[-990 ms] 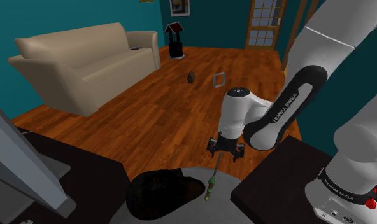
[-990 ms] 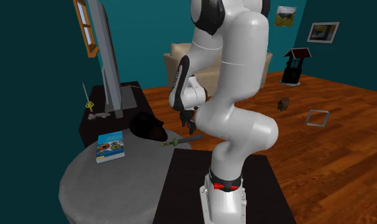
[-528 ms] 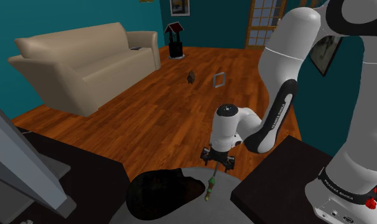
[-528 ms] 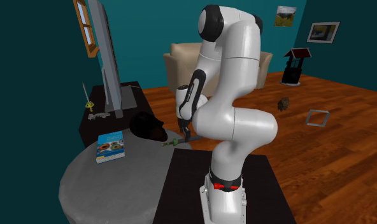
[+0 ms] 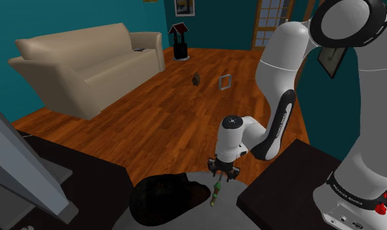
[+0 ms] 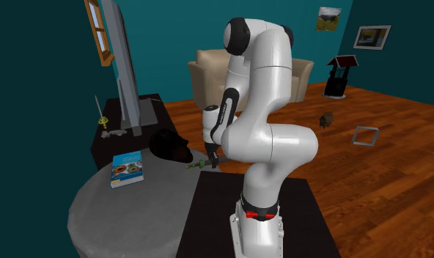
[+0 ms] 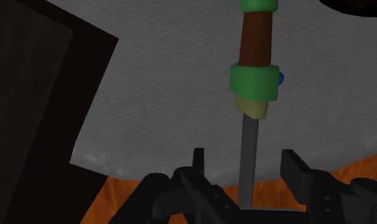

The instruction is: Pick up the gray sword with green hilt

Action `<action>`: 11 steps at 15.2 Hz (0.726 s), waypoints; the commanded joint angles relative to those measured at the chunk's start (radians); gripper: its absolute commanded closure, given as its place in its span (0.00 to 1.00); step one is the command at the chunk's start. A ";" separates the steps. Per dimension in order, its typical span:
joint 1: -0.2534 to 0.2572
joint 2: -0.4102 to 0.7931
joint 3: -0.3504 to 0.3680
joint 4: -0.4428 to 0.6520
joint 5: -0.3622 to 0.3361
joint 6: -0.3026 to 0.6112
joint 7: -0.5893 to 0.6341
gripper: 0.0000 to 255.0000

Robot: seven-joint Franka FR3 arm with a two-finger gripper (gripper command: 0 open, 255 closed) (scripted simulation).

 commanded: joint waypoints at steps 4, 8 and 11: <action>0.002 0.002 -0.004 0.001 -0.004 0.002 0.003 1.00; 0.001 -0.002 -0.001 -0.002 -0.001 0.001 0.001 1.00; -0.036 -0.029 0.043 -0.017 0.047 -0.017 -0.042 1.00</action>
